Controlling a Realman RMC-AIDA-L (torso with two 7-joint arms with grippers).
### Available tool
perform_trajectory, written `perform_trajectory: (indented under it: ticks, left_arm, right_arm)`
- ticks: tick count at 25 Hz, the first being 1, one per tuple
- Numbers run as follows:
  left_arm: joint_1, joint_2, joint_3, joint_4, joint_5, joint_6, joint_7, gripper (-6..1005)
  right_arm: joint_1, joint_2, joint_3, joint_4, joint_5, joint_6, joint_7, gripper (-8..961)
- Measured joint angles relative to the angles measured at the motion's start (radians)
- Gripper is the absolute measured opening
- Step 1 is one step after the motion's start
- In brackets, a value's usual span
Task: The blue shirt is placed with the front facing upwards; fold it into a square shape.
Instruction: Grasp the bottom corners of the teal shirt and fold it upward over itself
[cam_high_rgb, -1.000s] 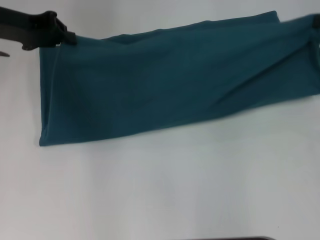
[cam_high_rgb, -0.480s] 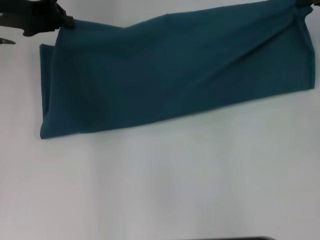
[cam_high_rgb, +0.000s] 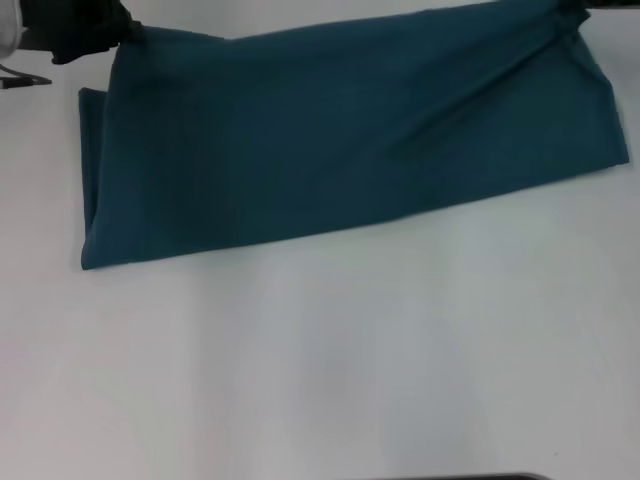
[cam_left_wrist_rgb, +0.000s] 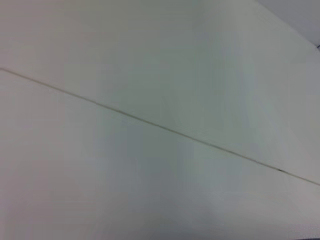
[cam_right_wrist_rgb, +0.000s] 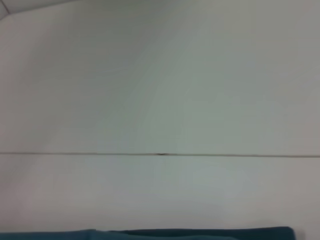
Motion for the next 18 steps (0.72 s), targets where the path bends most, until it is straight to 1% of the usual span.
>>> perform_trajectory:
  ticks: [4,8,13,18]
  left_arm:
    - [0.0,-0.007,0.0,0.006,0.004,-0.022,0.001,7]
    - [0.004,-0.008,0.002,0.013,0.011,-0.039,-0.002,7]
    - [0.015,-0.01,-0.002,0.018,0.012,-0.058,-0.009,6]
    - [0.023,-0.012,0.001,0.021,0.013,-0.066,-0.019,7]
  right_arm:
    - [0.022,0.007,-0.049,0.056,-0.002,0.079,-0.005,122]
    - [0.04,0.009,-0.092,0.099,-0.002,0.152,0.0,125]
    - [0.071,0.011,-0.107,0.136,-0.022,0.207,0.003,128]
    - [0.085,0.016,-0.109,0.143,-0.041,0.227,0.004,131]
